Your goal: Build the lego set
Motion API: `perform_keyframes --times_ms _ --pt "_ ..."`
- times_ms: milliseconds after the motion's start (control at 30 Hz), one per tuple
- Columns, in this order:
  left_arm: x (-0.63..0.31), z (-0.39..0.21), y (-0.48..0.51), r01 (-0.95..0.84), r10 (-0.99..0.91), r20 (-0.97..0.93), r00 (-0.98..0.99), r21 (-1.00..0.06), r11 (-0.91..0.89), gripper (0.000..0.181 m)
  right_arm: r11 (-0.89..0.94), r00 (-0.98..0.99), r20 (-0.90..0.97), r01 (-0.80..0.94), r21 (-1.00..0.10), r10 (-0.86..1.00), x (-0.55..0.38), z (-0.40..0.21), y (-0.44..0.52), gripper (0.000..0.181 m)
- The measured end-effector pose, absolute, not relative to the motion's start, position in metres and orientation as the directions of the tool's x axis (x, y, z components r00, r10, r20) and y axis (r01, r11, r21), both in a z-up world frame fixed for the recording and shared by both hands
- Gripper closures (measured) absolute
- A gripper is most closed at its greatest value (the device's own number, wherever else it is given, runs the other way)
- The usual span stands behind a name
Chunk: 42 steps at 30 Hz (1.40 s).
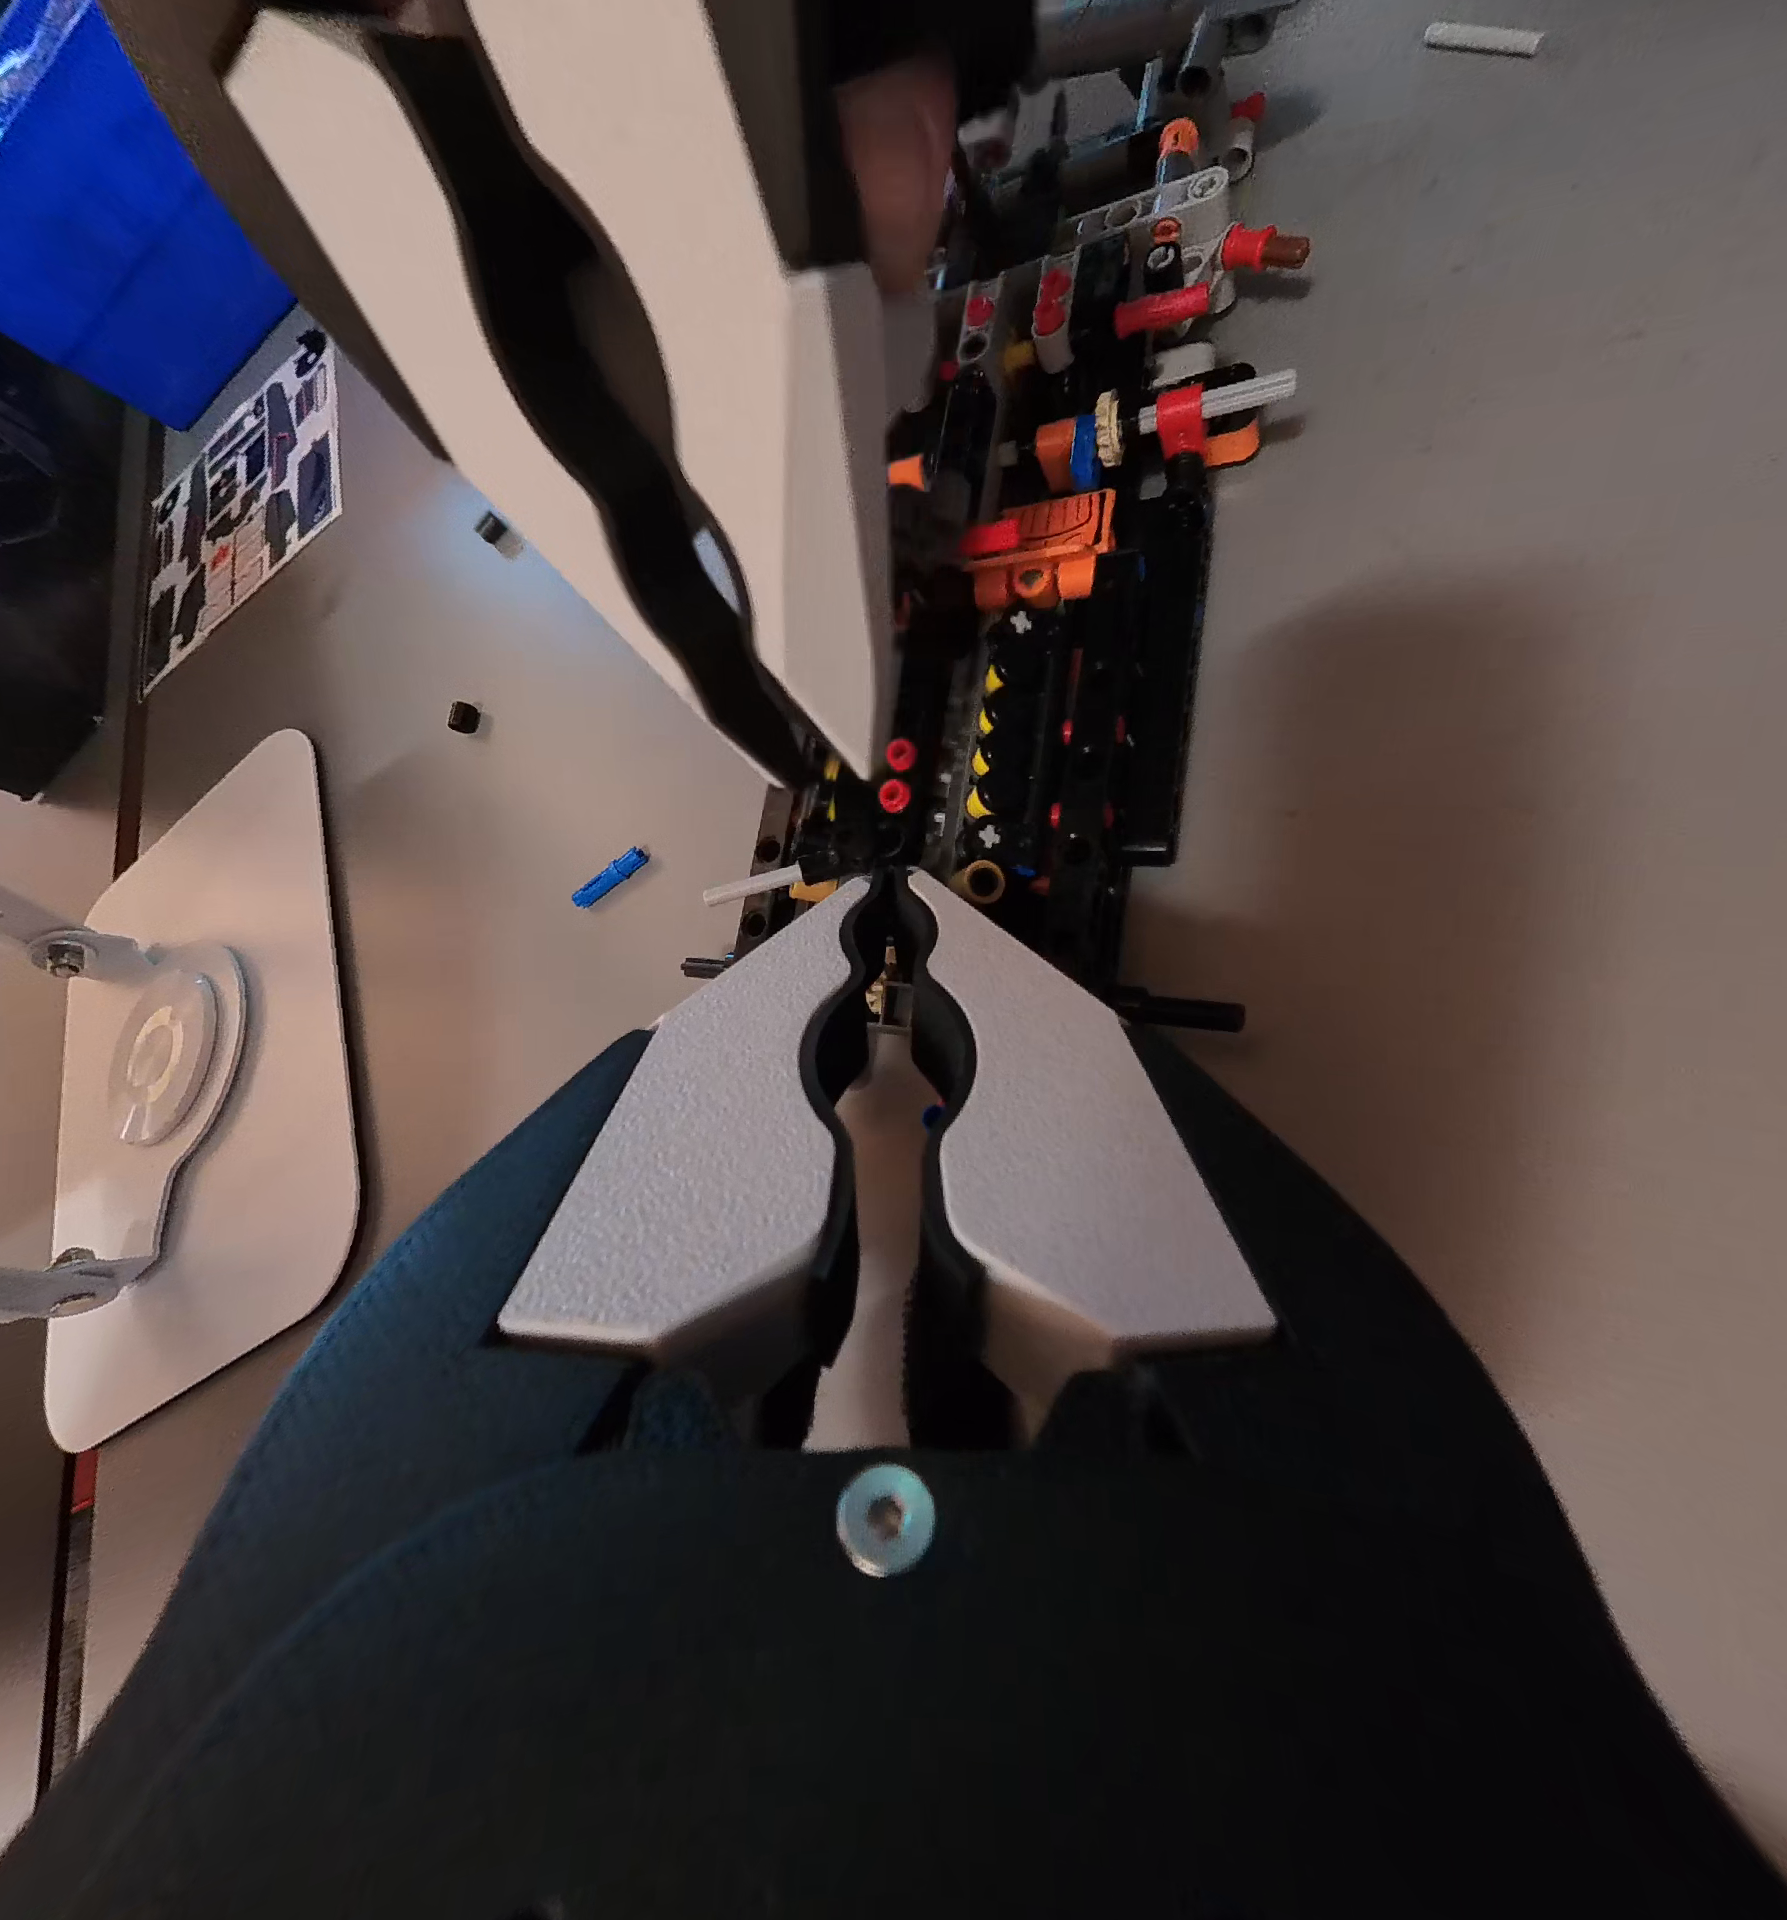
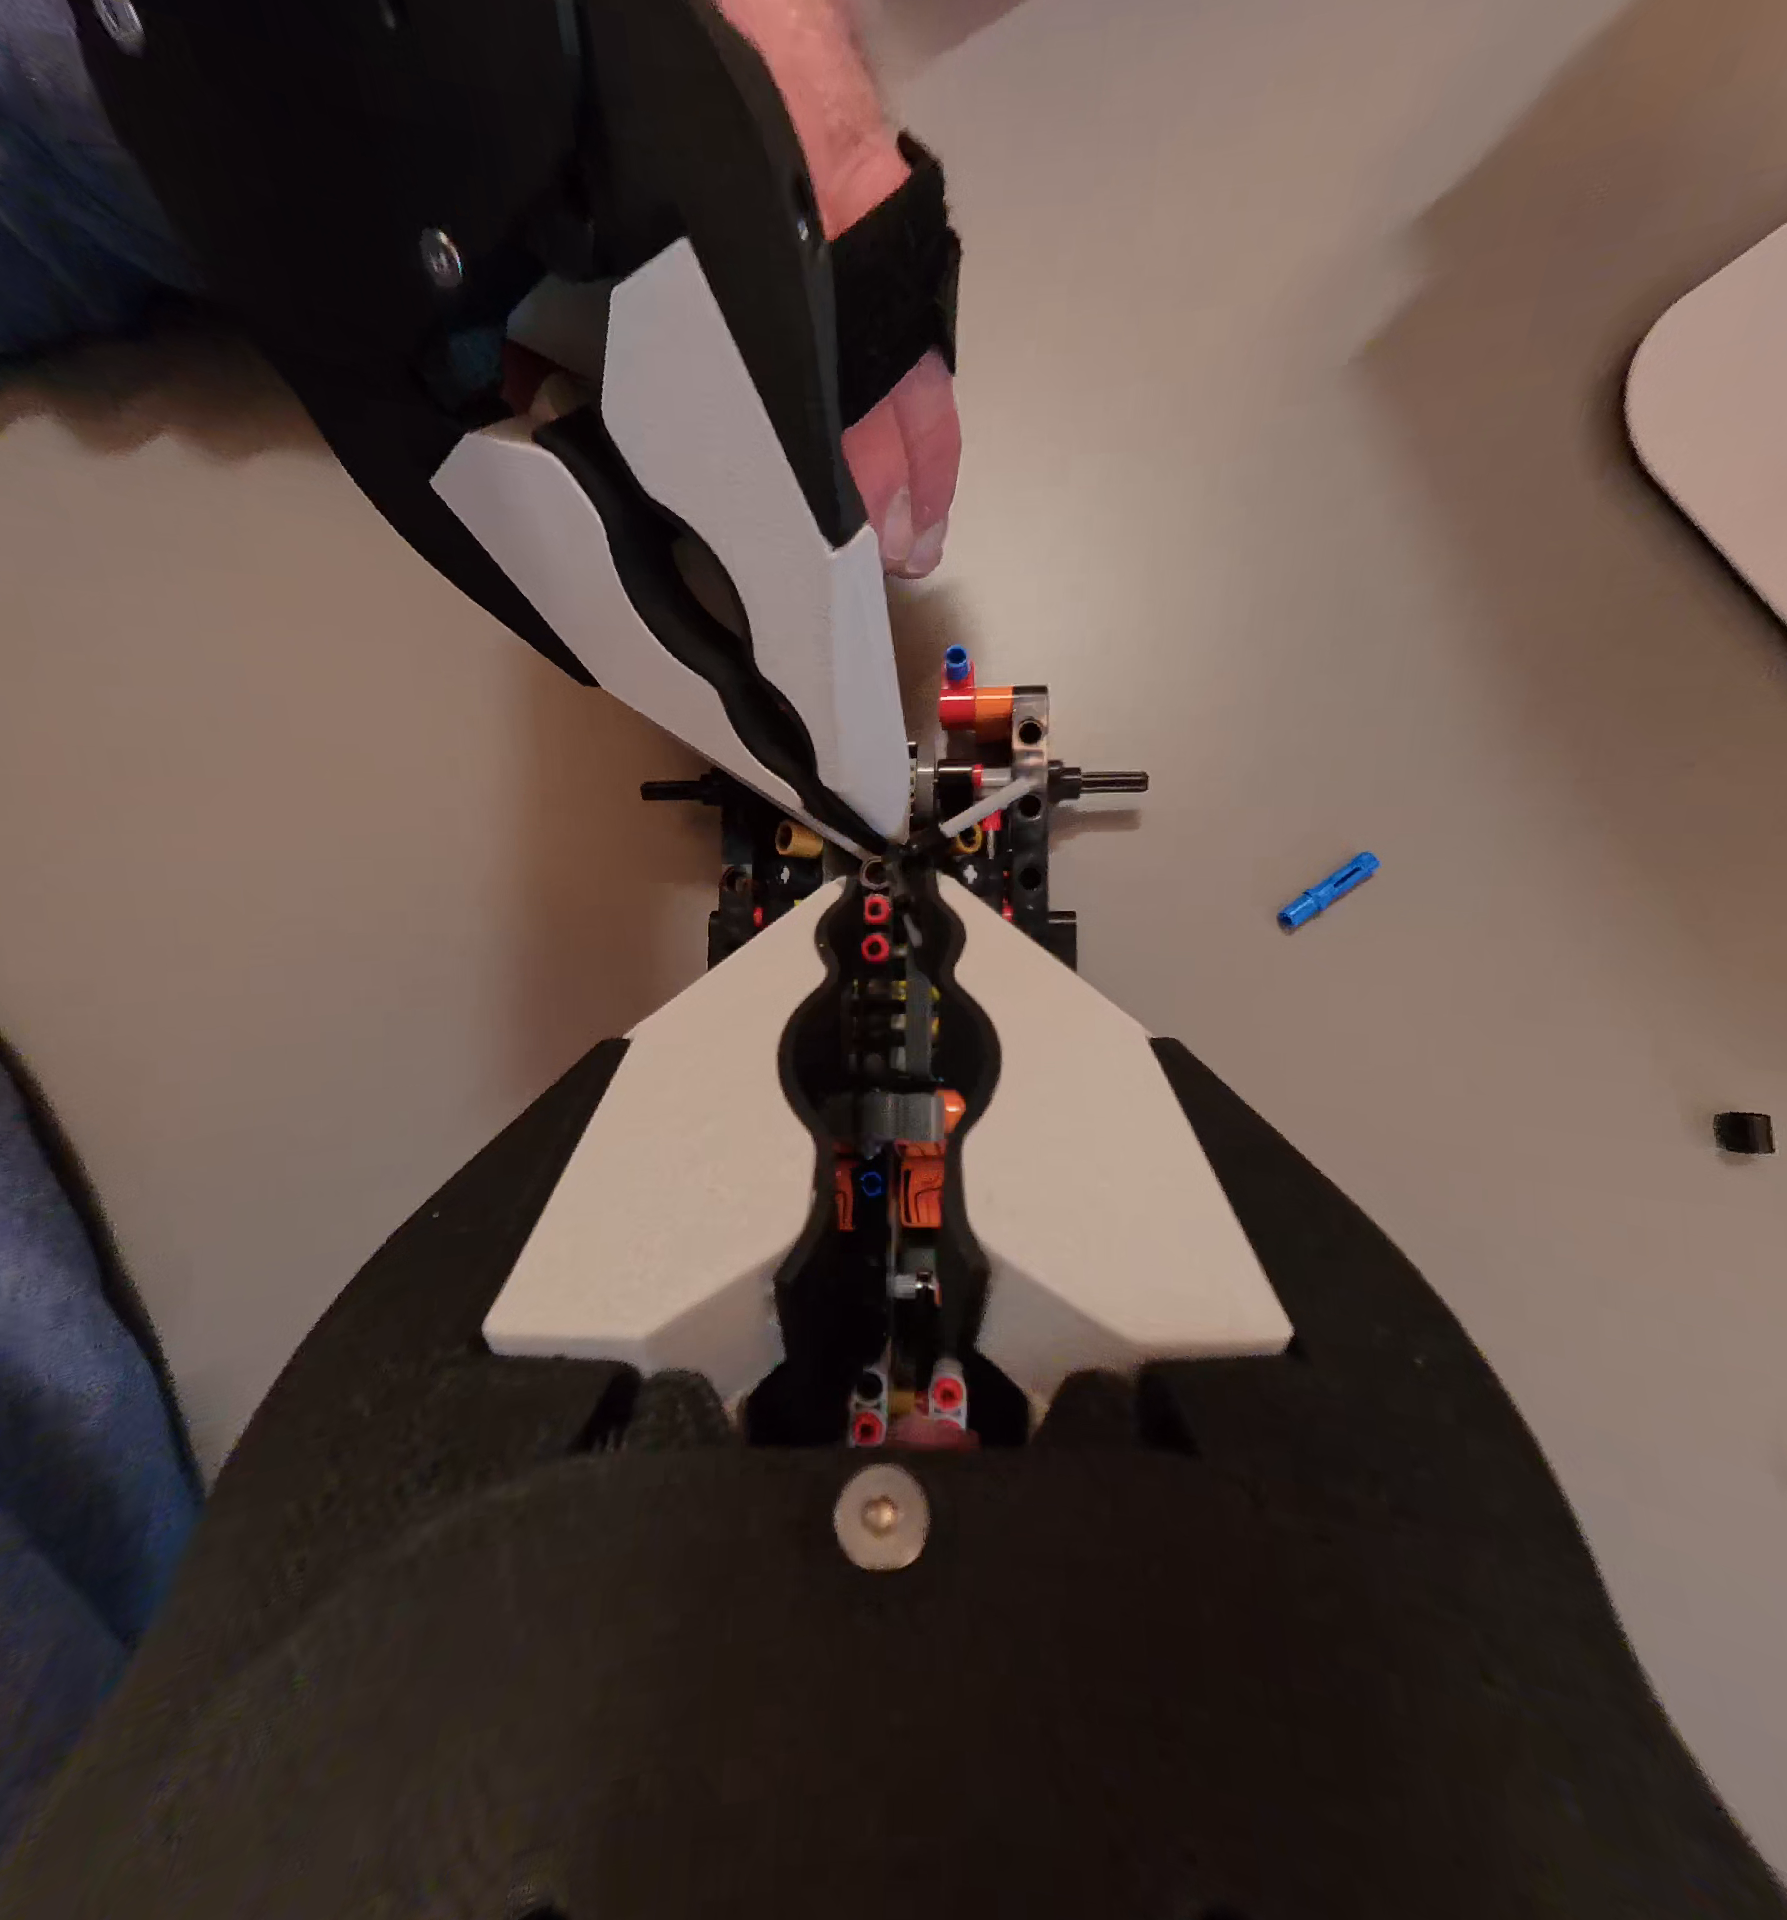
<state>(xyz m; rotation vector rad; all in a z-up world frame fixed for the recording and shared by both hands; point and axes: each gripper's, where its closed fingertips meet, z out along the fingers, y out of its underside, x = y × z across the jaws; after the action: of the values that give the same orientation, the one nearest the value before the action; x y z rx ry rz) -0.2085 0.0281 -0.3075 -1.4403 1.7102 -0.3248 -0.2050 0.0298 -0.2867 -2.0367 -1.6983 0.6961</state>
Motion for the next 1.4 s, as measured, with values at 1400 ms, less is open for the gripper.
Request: perform_keyframes --times_ms 1400 --pt "-0.207 -0.307 0.027 -0.676 -0.899 -0.436 0.029 -0.671 0.303 0.181 -0.198 0.034 -0.264 0.755 -0.626 0.964 -0.208 -0.289 0.044 0.164"
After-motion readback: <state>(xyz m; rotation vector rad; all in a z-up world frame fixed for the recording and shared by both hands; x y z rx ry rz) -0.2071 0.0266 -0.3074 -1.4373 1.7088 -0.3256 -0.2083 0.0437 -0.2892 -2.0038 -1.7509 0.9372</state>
